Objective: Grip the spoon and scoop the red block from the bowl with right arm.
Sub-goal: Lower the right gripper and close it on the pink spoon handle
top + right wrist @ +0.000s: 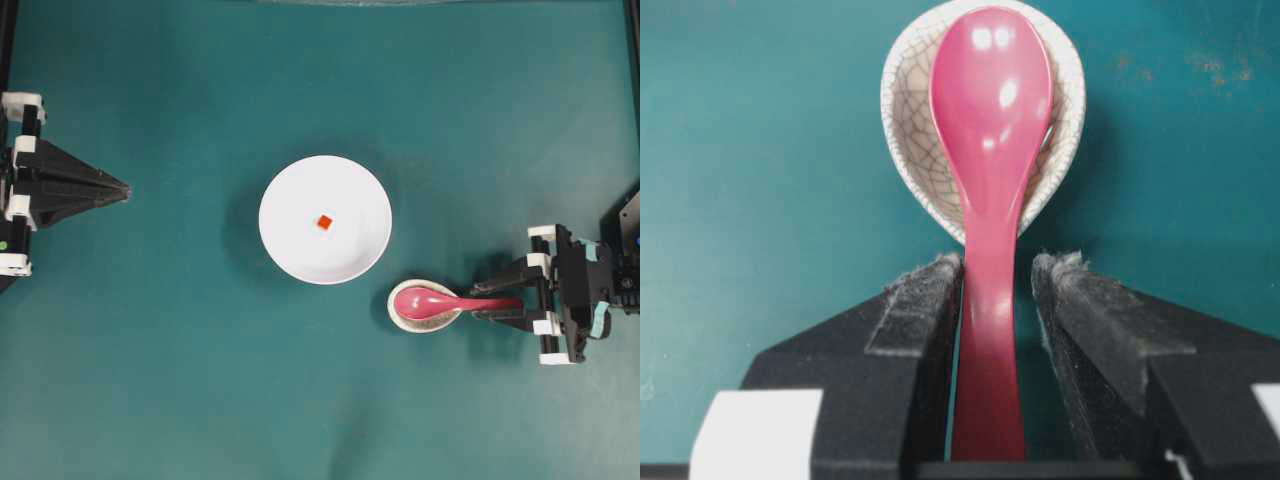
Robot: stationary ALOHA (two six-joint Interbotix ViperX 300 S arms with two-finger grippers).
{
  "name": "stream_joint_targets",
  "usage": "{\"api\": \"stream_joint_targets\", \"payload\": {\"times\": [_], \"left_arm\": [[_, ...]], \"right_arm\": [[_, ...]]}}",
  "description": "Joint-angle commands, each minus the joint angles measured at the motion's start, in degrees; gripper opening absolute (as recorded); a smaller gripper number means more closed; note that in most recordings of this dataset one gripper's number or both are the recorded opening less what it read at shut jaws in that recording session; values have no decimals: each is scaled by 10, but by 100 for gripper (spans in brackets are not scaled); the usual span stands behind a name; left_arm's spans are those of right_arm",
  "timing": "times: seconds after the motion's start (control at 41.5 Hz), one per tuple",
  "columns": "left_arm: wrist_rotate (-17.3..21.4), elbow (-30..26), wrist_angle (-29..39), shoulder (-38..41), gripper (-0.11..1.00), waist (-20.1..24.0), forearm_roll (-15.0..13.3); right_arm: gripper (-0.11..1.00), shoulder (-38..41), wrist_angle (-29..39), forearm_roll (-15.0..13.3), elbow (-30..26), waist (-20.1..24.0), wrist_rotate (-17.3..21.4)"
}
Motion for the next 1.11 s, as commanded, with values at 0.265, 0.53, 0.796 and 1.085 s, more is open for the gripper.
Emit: {"api": "stream_joint_targets", "payload": {"times": [0.265, 0.53, 0.796, 1.085], "left_arm": [[-2, -15, -3, 4, 0, 1, 1], [-2, -15, -3, 5, 0, 1, 1], [-2, -15, -3, 4, 0, 1, 1], [-3, -15, -1, 4, 0, 1, 1]], "right_arm": [[39, -3, -4, 1, 1, 3, -2], [30, -3, -5, 1, 0, 3, -2], [25, -3, -5, 1, 1, 2, -2], [24, -4, -7, 1, -1, 3, -2]]}}
